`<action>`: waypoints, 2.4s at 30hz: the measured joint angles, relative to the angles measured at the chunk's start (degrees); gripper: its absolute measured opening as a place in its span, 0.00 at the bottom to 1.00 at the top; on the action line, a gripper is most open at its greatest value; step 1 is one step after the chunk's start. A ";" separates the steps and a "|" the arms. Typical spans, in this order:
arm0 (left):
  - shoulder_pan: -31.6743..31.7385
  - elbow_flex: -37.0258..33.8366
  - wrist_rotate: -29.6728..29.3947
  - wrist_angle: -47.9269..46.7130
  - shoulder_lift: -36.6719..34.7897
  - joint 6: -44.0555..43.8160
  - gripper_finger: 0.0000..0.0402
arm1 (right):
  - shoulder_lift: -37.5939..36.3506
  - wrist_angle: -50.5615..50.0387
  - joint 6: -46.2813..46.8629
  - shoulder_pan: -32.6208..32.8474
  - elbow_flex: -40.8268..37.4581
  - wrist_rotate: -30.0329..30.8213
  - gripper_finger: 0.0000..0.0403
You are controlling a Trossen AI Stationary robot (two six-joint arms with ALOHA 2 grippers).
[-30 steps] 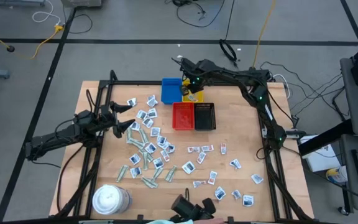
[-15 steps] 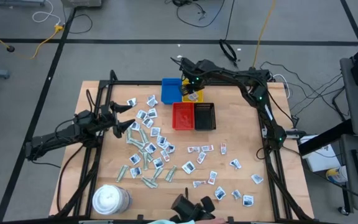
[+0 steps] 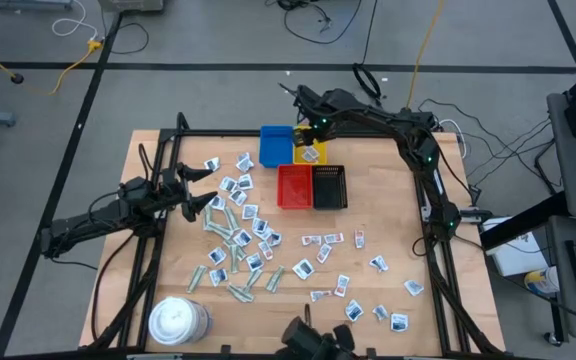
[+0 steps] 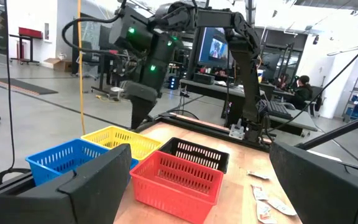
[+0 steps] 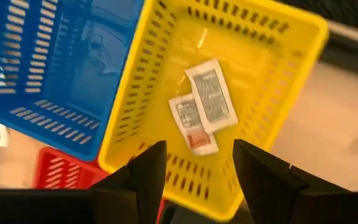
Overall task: Pick & Place First Aid Supplies
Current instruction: Put the ointment pack into the yellow bin
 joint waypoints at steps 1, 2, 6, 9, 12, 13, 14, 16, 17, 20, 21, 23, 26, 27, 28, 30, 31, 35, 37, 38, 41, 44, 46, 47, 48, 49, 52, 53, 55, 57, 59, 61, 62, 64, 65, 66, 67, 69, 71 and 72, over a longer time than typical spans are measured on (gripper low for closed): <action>0.01 0.00 0.00 0.00 -0.01 -0.01 0.97 | -0.35 -1.29 1.89 0.00 0.00 -0.06 0.45; 0.02 -0.01 0.00 0.00 0.00 0.00 0.97 | -0.64 -2.70 3.60 0.00 0.00 -0.10 0.45; 0.01 -0.01 0.01 0.00 0.00 0.00 0.97 | -1.17 -8.24 8.08 0.56 0.00 -0.02 0.45; 0.00 -0.01 0.00 0.00 -0.01 0.01 0.97 | -2.46 -9.55 9.92 1.84 -2.02 -0.06 0.44; 0.00 0.00 0.00 0.00 0.00 -0.01 0.97 | -7.12 -6.22 12.18 4.04 -8.48 -0.01 0.44; 0.02 -0.02 0.00 0.00 0.00 0.01 0.97 | -8.94 -4.30 13.06 4.87 -11.13 0.02 0.45; 0.00 0.00 0.02 0.00 0.00 0.01 0.97 | -11.03 -2.18 14.25 5.62 -14.08 0.00 0.45; 0.02 -0.02 0.01 0.00 -0.02 -0.01 0.97 | -15.31 1.16 16.87 7.40 -20.11 -0.02 0.45; 0.01 -0.01 0.01 0.00 -0.02 0.00 0.97 | -17.37 2.53 18.27 8.52 -22.78 0.03 0.45; 0.01 -0.01 0.00 0.00 -0.01 0.00 0.97 | -23.63 4.93 22.87 12.41 -30.01 0.04 0.44; 0.02 0.00 0.00 0.00 0.00 0.00 0.97 | -25.32 5.28 24.42 13.78 -32.16 0.15 0.44; 0.00 0.00 0.00 0.00 -0.02 0.01 0.97 | -28.10 5.38 27.54 16.60 -35.97 0.24 0.44; 0.01 -0.02 0.02 0.00 -0.02 0.00 0.97 | -31.89 5.27 32.39 20.81 -40.78 0.34 0.44; 0.00 0.00 0.01 0.00 0.00 0.00 0.97 | -33.00 5.28 34.14 22.26 -42.15 0.40 0.44; 0.00 -0.01 0.01 0.00 -0.01 0.01 0.97 | -33.99 5.30 35.80 23.75 -43.50 0.60 0.44; 0.00 0.00 0.02 0.00 0.00 0.01 0.97 | -35.87 5.27 39.17 26.74 -46.19 1.51 0.44; 0.00 -0.02 0.00 0.00 0.00 -0.01 0.97 | -36.66 5.23 40.87 28.28 -47.36 1.63 0.44; 0.01 0.00 0.00 0.00 0.00 0.00 0.97 | -39.07 5.01 46.96 33.66 -50.91 1.53 0.44; 0.00 -0.01 0.00 0.00 0.00 -0.01 0.97 | -39.67 4.21 49.55 35.76 -51.84 1.49 0.44; 0.01 -0.01 0.01 0.00 0.00 0.00 0.97 | -39.71 3.82 50.58 36.64 -52.03 1.49 0.44; 0.00 0.00 0.00 0.00 0.00 0.01 0.97 | -39.68 2.94 52.70 38.27 -52.35 1.54 0.44; 0.00 -0.01 0.00 0.00 0.00 0.01 0.97 | -39.72 3.29 52.81 39.11 -53.20 1.61 0.44; 0.00 -0.02 0.02 0.00 0.00 0.01 0.97 | -39.68 5.14 52.81 39.76 -55.08 1.49 0.44; 0.02 -0.02 0.00 0.00 -0.02 0.01 0.97 | -39.63 6.51 52.81 40.10 -56.17 1.51 0.44; 0.00 -0.02 0.00 0.00 0.00 0.01 0.97 | -39.63 8.04 52.83 40.42 -57.31 1.55 0.44; 0.00 -0.01 0.02 0.00 0.00 0.01 0.97 | -39.63 9.52 52.94 40.59 -58.42 1.55 0.44; 0.00 0.00 0.00 0.00 -0.01 -0.01 0.97 | -39.59 12.64 54.31 41.09 -61.58 1.53 0.43; 0.00 0.00 0.02 0.00 0.00 0.01 0.97 | -39.62 13.52 54.41 41.20 -62.55 1.55 0.43; 0.00 0.00 0.02 0.00 -0.02 0.01 0.97 | -39.63 15.58 54.50 41.22 -64.71 1.57 0.43; 0.01 0.00 0.01 0.00 -0.01 0.00 0.97 | -39.52 17.44 54.85 41.23 -66.66 1.66 0.43; 0.01 0.00 0.01 0.00 0.00 0.00 0.97 | -38.80 19.52 55.14 41.22 -68.26 1.70 0.43; 0.00 -0.01 0.00 0.00 -0.01 0.00 0.97 | -37.98 20.91 54.94 41.22 -69.62 1.66 0.43; 0.01 0.00 0.02 0.00 -0.01 0.00 0.97 | -37.58 21.80 54.52 41.22 -70.13 1.72 0.43; 0.00 0.00 0.02 0.00 -0.02 0.01 0.97 | -37.13 22.90 54.42 41.22 -71.07 1.75 0.43; 0.00 -0.02 0.02 0.00 -0.02 0.01 0.97 | -37.28 23.12 54.51 41.22 -71.45 1.79 0.42; 0.02 0.00 0.00 0.00 -0.02 -0.01 0.97 | -37.34 23.20 54.64 41.13 -71.75 1.83 0.42; 0.02 0.00 0.02 0.01 0.00 0.01 0.97 | -37.32 23.33 54.65 41.09 -71.85 2.03 0.42; 0.02 0.00 0.02 0.01 -0.01 -0.01 0.97 | -37.34 23.29 54.45 41.09 -72.08 2.84 0.40; 0.01 -0.01 0.03 0.00 0.00 0.01 0.97 | -37.34 23.28 54.40 41.08 -72.22 3.04 0.36; 0.00 -0.02 0.02 0.00 0.00 0.01 0.97 | -37.34 23.26 54.33 40.96 -72.36 3.02 0.33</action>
